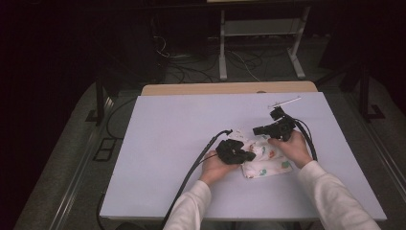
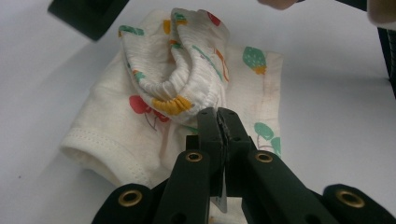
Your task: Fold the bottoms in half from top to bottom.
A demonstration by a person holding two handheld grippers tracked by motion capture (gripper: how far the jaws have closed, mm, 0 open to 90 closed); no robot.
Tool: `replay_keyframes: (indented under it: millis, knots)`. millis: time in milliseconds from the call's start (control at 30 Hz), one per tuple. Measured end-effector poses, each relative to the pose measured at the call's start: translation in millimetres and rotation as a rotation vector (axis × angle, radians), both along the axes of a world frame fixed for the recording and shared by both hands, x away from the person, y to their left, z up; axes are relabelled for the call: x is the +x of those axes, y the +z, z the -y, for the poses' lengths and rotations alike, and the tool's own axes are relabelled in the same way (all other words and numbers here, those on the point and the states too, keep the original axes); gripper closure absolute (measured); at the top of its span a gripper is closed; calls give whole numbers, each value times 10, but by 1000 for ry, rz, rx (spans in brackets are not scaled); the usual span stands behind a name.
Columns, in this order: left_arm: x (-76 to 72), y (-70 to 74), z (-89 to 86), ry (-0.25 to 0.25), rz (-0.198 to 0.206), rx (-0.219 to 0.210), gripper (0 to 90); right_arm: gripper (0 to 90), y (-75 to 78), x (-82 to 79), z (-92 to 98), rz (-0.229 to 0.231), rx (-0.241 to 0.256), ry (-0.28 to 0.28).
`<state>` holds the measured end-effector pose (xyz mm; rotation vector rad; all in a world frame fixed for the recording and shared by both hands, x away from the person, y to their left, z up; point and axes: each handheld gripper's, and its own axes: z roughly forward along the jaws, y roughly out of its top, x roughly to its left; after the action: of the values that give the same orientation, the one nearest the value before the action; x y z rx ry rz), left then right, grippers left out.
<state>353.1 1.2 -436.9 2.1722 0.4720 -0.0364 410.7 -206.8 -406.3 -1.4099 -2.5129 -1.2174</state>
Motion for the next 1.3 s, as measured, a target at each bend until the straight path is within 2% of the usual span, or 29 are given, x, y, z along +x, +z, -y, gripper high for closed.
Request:
replay_keyframes:
  millis: [200,433,600,733,933,1133,1300]
  knots:
    - [-7,-9,-2,-7,3,5,886,882,-107,52,-89,-41,-39,17]
    - [-14,-43,-11,-7,-6,5,885,881,-175,98,-101,-90,-86,35]
    - [-14,-46,-15,-13,-10,9,878,882,-167,85,-82,-136,-117,60]
    - [-12,-47,-19,-13,-31,0,858,882,-131,50,-40,-166,-125,68]
    - [11,-55,-44,-9,-118,-43,698,882,-71,-17,62,-192,-108,66]
    - [31,-17,-97,16,-137,-83,586,882,-55,-95,155,-219,-83,75]
    - [59,22,-152,70,-138,-135,496,882,-62,-194,202,-229,-67,90]
